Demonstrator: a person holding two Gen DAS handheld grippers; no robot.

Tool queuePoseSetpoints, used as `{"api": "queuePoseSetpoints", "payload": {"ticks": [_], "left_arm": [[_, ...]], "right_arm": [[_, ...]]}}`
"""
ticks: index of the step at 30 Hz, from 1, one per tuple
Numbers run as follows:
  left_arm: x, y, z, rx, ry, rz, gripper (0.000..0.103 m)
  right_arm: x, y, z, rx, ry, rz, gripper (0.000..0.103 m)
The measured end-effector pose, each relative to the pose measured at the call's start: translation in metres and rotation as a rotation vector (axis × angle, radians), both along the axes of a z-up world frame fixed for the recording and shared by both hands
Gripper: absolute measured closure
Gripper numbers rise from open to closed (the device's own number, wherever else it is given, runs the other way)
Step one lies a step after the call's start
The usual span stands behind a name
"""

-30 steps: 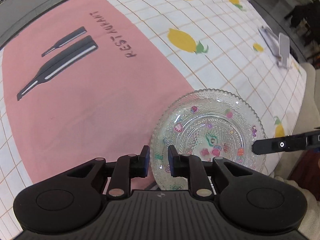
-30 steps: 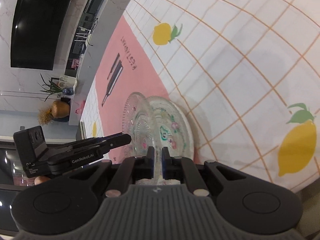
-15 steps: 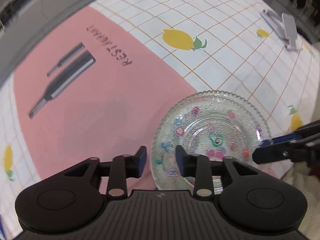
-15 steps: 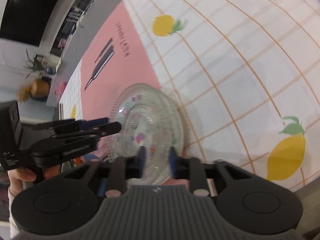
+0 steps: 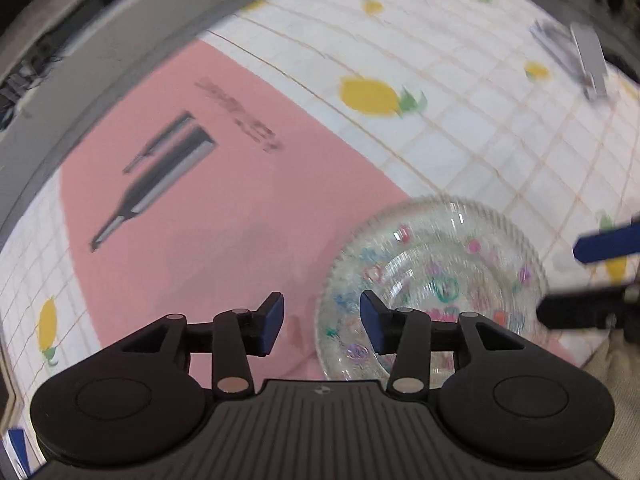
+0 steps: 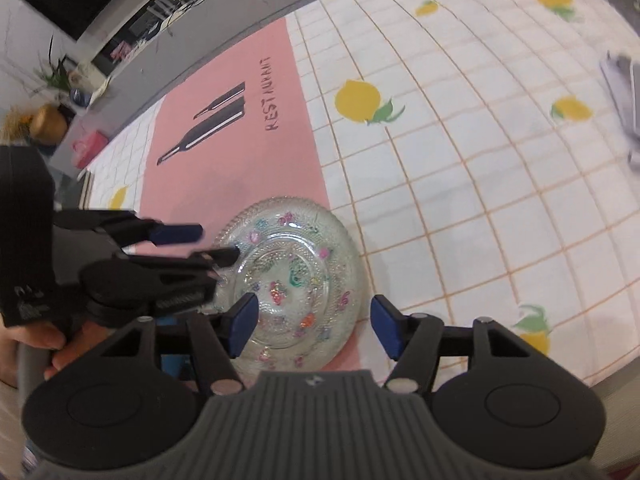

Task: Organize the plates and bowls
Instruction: 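Lower the glass plate onto the stack and open both grippers, then move both grippers to the nested steel bowls and close on the rim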

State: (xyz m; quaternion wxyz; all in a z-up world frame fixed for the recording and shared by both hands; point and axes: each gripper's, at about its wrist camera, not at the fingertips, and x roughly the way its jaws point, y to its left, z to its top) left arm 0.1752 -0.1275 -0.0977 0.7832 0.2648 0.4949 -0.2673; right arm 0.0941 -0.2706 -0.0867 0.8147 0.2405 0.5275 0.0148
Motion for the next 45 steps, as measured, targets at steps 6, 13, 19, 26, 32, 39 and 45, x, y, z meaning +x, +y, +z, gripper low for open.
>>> {"api": "queuePoseSetpoints", "payload": {"ticks": [6, 13, 19, 26, 32, 39, 45], "left_arm": [[-0.030, 0.012, 0.050, -0.120, -0.193, 0.131, 0.023], [-0.065, 0.024, 0.096, -0.186, -0.318, 0.245, 0.015], [-0.100, 0.042, 0.109, -0.195, -0.312, 0.365, 0.015], [-0.136, 0.077, 0.109, -0.276, -0.290, 0.450, 0.014], [-0.140, 0.117, 0.113, -0.333, -0.383, 0.567, 0.014], [-0.136, 0.149, 0.103, -0.209, -0.475, 0.586, 0.014], [-0.122, 0.181, 0.080, -0.245, -0.404, 0.617, 0.014]], "right_arm": [[-0.004, 0.025, 0.047, -0.216, -0.179, 0.082, 0.022], [-0.036, 0.027, 0.084, -0.225, -0.262, 0.113, 0.015], [-0.057, 0.030, 0.096, -0.260, -0.298, 0.112, 0.013], [-0.043, 0.038, 0.105, -0.213, -0.240, 0.099, 0.013], [-0.010, 0.087, 0.151, -0.310, -0.229, 0.195, 0.012], [-0.005, 0.143, 0.161, -0.302, -0.315, 0.162, 0.011], [-0.014, 0.163, 0.079, -0.195, -0.281, 0.216, 0.011]]}}
